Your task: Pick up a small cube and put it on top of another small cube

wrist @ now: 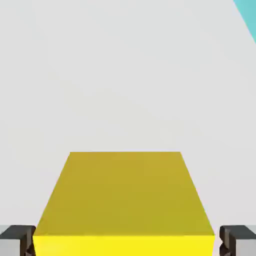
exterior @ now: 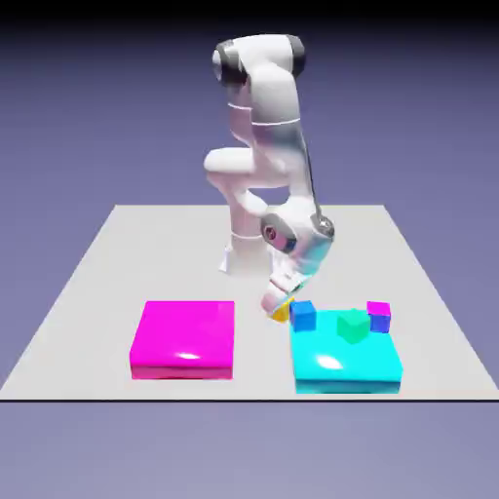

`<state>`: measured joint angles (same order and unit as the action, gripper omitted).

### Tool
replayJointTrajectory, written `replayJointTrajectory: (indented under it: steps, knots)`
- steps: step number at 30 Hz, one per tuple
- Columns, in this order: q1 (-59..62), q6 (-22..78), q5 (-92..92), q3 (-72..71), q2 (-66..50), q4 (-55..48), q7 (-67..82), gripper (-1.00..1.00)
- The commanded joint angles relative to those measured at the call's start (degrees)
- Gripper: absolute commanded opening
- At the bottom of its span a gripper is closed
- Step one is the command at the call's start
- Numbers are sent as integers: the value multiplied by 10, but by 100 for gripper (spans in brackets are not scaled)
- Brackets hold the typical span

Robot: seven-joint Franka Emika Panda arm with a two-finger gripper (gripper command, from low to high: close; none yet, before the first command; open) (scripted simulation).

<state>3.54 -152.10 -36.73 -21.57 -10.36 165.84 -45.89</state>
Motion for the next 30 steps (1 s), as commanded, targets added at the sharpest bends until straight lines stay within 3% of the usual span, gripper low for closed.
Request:
replayJointTrajectory:
  steps: [1, 11, 15, 20, 30]
  knots:
    - [4, 10, 25, -13, 16, 1, 17, -100]
    - [48, 107, 274, -144, 171, 12, 192, -100]
    - [83, 116, 304, -109, 199, -6, 211, -100]
    - [92, 165, 295, -35, 206, -109, 296, -100]
    - [-72, 280, 150, -46, 100, -317, 481, -100]
